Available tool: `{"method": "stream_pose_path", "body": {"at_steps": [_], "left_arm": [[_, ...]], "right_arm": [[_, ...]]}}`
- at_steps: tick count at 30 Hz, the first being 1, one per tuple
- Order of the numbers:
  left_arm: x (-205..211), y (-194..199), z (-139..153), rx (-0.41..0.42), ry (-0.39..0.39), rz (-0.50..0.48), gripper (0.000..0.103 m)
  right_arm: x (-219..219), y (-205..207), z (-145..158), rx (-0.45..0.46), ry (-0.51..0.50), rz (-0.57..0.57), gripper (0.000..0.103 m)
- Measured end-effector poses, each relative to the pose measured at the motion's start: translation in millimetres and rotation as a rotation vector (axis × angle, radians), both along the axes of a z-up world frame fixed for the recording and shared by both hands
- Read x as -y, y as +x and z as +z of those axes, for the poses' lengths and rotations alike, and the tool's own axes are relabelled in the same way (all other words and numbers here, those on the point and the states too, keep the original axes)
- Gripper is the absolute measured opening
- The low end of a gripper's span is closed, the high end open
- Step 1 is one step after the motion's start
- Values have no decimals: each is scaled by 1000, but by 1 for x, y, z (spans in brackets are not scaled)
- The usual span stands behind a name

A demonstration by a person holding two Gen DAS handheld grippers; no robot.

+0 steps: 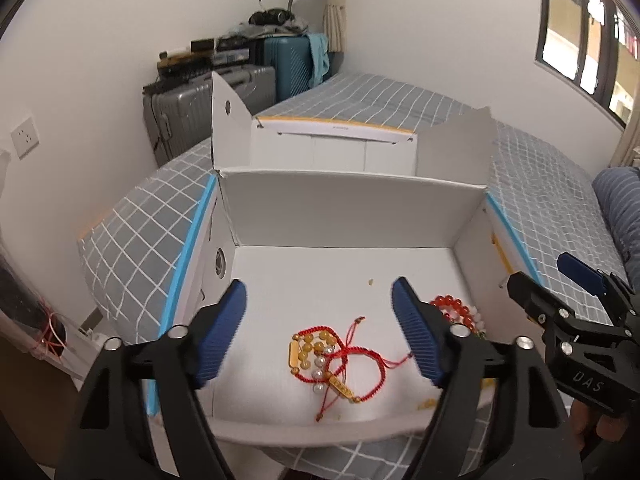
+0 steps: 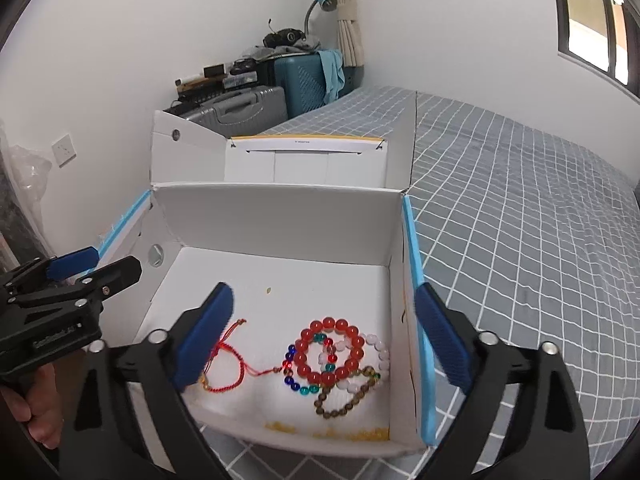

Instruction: Organize jewelry

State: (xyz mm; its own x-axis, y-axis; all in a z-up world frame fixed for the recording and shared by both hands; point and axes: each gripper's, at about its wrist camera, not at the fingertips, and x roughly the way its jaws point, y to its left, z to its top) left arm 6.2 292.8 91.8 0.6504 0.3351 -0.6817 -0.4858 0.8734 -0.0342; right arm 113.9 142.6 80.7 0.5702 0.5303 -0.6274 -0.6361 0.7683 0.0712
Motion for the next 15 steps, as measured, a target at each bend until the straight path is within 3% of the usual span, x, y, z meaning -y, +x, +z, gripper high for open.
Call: {"method": "stream_pose_path", "body": {"at_steps": [6,15], "left_arm": [[12,-27,1,27,13,6,96],[20,-70,-28,13,-15,25,97]], "right_arm": [[16,-26,-9,5,4,-1,95],[27,-67,-39,-10,-10,6,95]]}}
